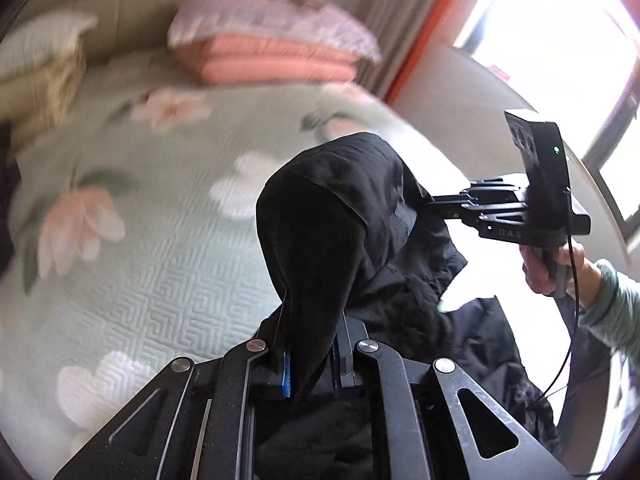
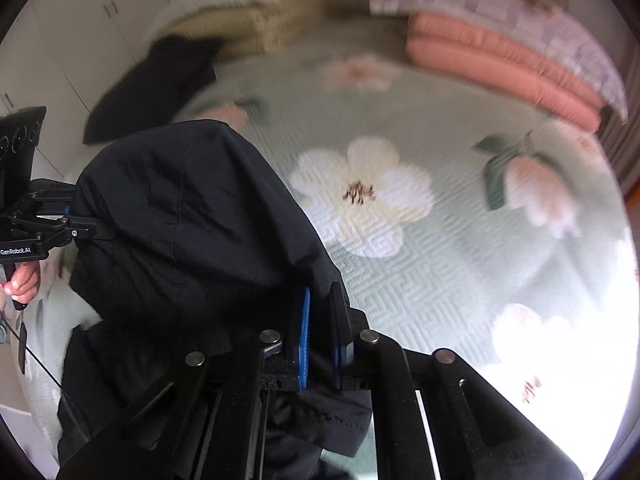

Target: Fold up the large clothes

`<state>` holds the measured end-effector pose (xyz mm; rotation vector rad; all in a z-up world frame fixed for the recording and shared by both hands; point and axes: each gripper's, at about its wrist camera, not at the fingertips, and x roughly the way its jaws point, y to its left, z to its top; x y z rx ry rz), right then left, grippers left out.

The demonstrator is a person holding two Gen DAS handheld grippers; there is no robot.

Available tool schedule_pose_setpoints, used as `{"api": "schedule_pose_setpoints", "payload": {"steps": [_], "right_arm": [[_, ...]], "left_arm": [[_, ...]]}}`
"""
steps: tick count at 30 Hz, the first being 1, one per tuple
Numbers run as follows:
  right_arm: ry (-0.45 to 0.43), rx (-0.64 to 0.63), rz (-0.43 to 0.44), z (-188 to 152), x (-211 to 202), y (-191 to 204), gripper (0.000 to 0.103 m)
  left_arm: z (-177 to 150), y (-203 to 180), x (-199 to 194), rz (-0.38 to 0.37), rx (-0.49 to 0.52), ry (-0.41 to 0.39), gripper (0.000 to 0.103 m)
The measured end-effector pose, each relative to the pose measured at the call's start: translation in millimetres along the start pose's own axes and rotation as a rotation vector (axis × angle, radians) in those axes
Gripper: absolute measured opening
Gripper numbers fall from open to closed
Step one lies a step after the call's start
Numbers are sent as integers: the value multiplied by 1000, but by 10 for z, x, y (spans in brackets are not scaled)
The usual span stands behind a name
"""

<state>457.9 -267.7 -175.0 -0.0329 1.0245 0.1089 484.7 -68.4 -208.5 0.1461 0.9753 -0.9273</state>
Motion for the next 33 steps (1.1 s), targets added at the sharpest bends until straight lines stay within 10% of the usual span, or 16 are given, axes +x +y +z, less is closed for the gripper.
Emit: {"api": "schedule_pose_setpoints", "payload": {"steps": [14,21,29,33], "right_arm": [[-164,32,-164,-1592,-1921,1146,3],[-5,13,-130,-2207,-1931,1422,4],[59,53,-45,-1990,-1952,1247,42],[41,35,-12,-1668,-1803,1349,56]], "left_arm": [[-1279,-1711,-1145,149,216,-44,13],[-2090,-2043,-948,181,214,66,13],[-2678,-2197,-825,167,295,244,15],[-2497,-2230,-1243,112,238,208,15]]}}
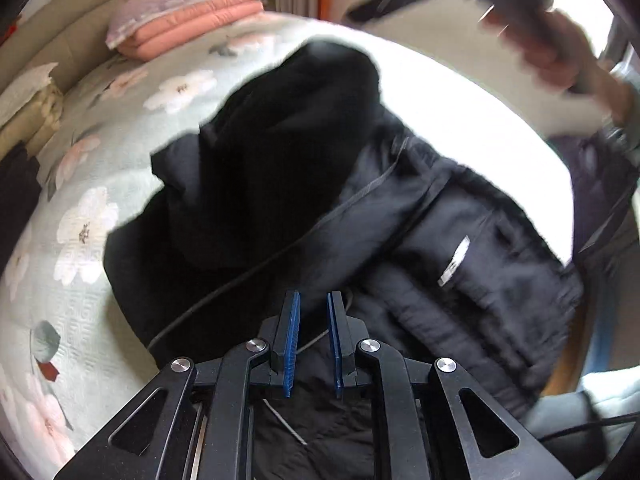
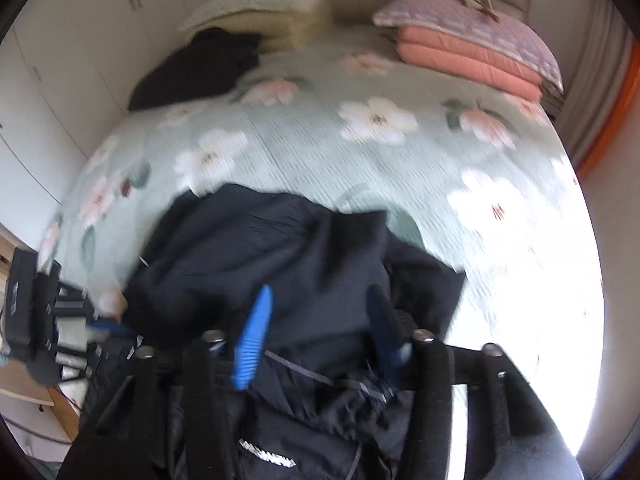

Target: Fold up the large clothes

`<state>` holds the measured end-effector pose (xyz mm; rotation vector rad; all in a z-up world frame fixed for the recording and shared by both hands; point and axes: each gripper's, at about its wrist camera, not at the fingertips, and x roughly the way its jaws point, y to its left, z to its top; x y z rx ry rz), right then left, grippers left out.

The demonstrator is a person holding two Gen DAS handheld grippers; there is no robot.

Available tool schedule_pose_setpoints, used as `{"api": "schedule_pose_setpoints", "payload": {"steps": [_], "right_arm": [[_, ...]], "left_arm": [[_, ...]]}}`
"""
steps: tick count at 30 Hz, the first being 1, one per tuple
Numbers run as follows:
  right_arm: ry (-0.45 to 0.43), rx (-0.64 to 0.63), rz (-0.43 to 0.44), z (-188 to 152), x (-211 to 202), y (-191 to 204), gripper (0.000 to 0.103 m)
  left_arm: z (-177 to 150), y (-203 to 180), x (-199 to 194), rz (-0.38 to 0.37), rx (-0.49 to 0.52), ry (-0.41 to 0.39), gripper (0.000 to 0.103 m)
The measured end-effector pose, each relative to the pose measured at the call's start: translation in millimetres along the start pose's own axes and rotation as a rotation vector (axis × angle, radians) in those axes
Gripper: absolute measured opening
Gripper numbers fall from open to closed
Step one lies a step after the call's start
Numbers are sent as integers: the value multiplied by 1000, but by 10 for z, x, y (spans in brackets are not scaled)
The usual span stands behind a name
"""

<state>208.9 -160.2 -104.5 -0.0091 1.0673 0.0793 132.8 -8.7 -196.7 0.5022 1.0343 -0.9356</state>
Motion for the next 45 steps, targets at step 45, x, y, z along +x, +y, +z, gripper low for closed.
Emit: {"api": "schedule_pose_setpoints", "payload": {"steps": [45], "right_arm": [[150,38,70,-518,1203,462,67]], "left_arm": [[-200,375,1165,-63,-494,45,52]]}}
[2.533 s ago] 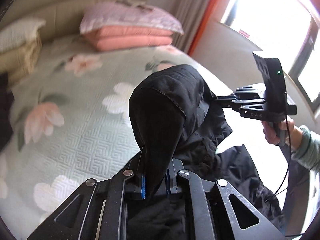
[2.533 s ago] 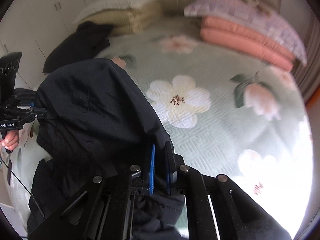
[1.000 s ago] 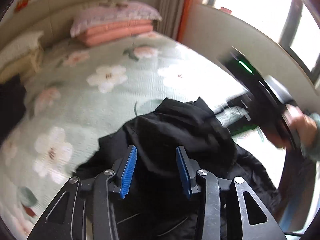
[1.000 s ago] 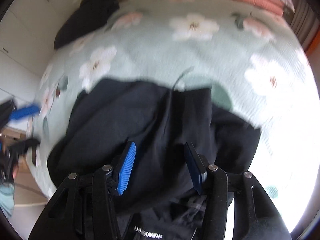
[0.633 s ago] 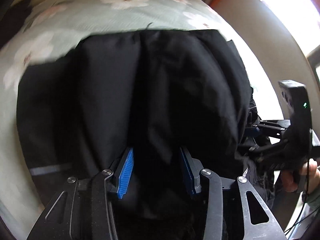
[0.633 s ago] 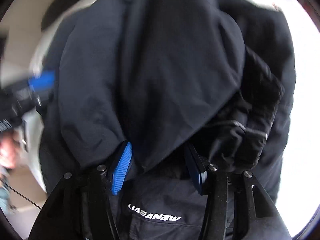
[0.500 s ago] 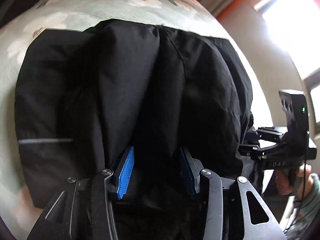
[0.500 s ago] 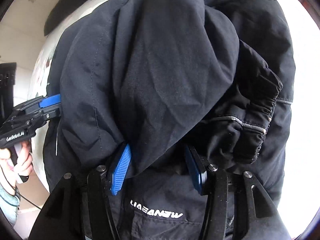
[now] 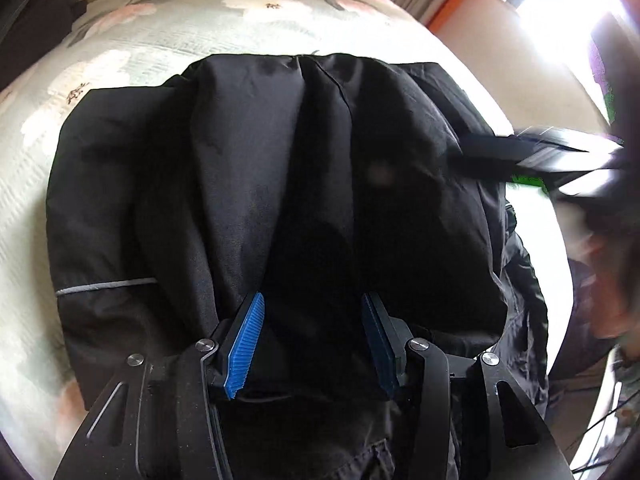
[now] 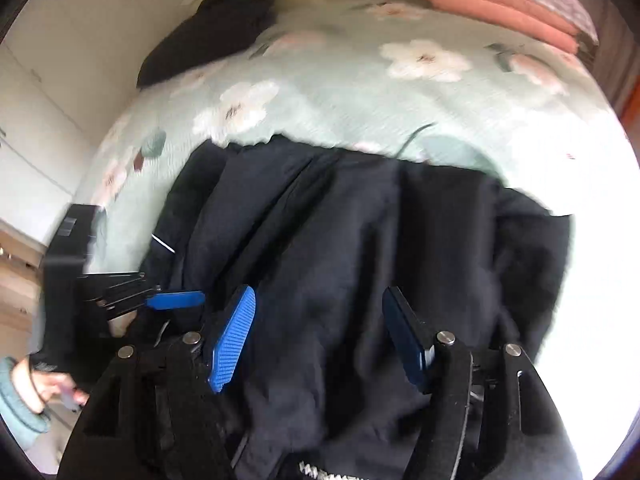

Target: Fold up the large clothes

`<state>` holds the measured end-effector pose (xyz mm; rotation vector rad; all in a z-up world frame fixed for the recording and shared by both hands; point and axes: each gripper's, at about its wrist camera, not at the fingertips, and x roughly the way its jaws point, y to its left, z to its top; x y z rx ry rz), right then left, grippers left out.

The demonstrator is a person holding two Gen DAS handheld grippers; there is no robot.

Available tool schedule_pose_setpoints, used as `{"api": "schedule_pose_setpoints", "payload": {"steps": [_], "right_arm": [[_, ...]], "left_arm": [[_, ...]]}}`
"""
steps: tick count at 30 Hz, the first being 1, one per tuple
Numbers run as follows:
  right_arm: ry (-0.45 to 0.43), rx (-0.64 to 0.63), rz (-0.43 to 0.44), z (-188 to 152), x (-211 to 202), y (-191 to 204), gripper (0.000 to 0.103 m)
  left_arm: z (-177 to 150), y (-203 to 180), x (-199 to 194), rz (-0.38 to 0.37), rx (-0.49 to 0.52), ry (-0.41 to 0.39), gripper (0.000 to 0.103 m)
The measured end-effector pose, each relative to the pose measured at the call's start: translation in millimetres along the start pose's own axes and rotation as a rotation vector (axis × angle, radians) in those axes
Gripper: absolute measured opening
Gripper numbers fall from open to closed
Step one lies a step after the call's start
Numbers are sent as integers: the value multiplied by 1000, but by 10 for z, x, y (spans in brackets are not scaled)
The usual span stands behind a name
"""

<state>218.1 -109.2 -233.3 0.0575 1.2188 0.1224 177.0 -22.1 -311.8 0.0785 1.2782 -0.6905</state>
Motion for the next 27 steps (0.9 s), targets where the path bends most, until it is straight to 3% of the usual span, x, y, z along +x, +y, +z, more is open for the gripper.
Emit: {"api": "schedule_pose_setpoints", "payload": {"steps": [3,6,10,17,18,20,23,27], "right_arm": [[20,-30,-105,-167,372,-2,66],[-12,-14,-106,-278,434,-47,67],[-7,-18,-115,-318,346,6,67],[-77,-2,-102,-605,-326,167,68],[-70,-4,-102,-657,-321,175,68],[-25,1,-100,-715,-143,152,54],[30,21,-90,-814,158,109,56],[12,66,-80,-850,238,3,58]], "left_arm": [[-62,183,40,-27,-9,-2,52],[-163,243,81,-43,22,-27,52],[-200,372,-4,-96,-15,-30,50],[-259,239,-239,-89,34,-22,51],[-291,222,-237,-83,42,-21,52],[-325,166,-218,-54,74,-29,53],[-439,80,-1,1,130,-9,54],[-515,160,35,-21,128,-39,54]]}}
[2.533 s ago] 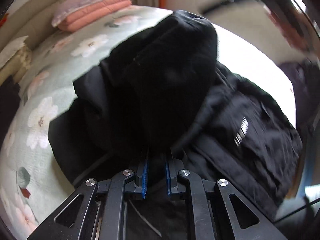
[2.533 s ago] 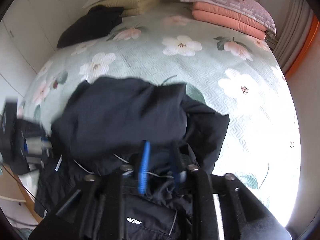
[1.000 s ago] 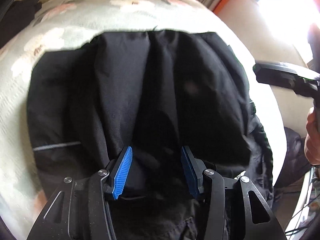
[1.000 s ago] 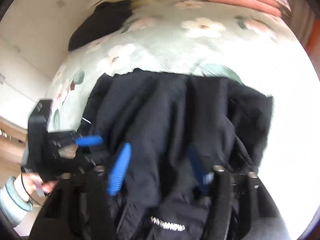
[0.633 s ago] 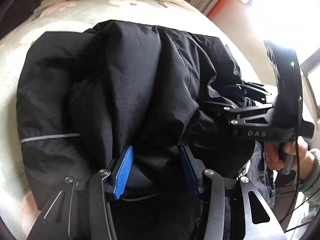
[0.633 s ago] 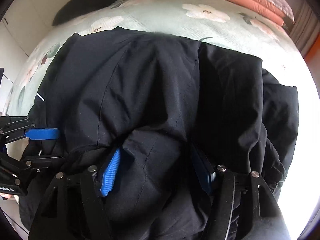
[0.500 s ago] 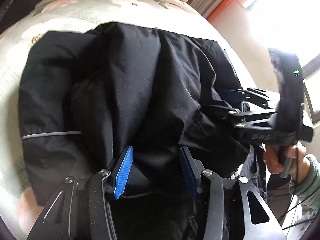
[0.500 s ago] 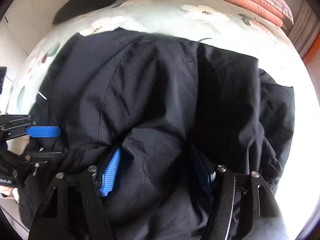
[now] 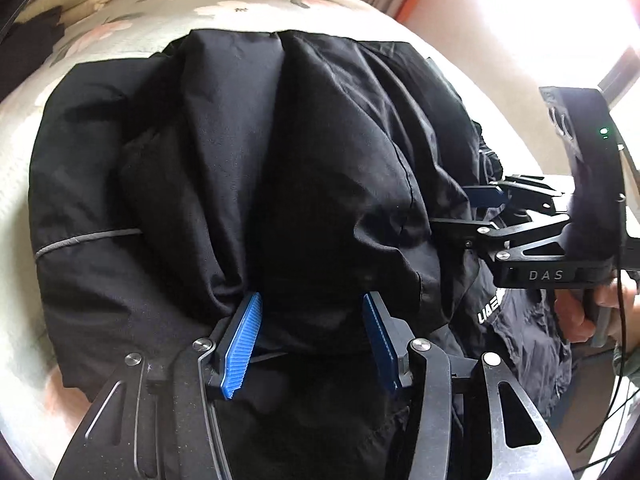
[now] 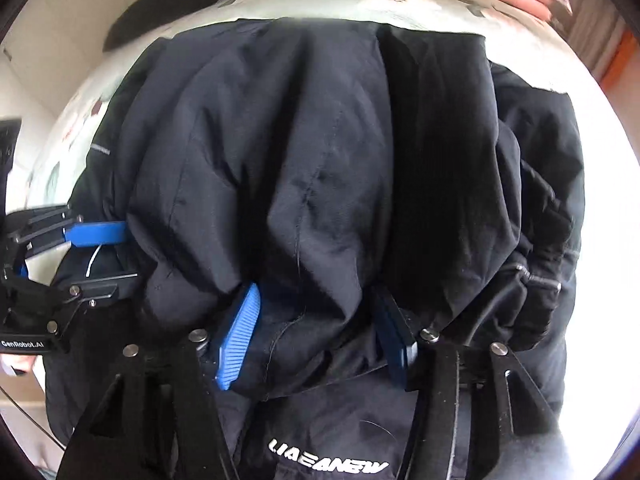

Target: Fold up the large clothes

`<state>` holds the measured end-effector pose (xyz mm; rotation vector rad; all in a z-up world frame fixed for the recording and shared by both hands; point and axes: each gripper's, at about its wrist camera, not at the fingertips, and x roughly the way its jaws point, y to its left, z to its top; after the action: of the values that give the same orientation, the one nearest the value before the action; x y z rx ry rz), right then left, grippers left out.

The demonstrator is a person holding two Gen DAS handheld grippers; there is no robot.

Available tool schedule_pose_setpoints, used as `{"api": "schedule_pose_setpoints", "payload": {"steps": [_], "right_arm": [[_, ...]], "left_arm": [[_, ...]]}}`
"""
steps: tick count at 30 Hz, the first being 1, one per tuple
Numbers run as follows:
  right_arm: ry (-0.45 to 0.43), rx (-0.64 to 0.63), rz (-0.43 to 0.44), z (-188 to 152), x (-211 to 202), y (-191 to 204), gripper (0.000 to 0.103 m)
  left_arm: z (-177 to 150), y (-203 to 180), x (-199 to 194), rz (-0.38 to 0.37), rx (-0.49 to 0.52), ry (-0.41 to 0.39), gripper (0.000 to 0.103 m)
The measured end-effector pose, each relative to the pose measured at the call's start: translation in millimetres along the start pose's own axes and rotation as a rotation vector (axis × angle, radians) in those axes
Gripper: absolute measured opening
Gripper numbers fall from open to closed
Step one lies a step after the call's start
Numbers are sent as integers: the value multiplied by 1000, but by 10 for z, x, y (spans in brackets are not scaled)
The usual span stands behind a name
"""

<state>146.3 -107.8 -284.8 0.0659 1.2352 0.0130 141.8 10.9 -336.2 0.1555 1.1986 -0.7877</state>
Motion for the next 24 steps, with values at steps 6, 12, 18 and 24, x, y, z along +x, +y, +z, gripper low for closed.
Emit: {"api": "schedule_pose_setpoints", "payload": {"steps": [6,12,18,24], "right_arm": [[7,8,-8,44,26,130,60],[-41,45,11,-284,-530,126,72],[19,53,-60,-1026,-892,-131,72],[150,141,-100,-2052,-1037,-609,72]], "left_arm": [[-87,35,-182,12,-5,-17,54],[-448,-46,-669,75,-28,-25,55],[-1169,-9,-1039,157,-172,6,56],[-1997,64,-1229,192,-375,77,56]]}}
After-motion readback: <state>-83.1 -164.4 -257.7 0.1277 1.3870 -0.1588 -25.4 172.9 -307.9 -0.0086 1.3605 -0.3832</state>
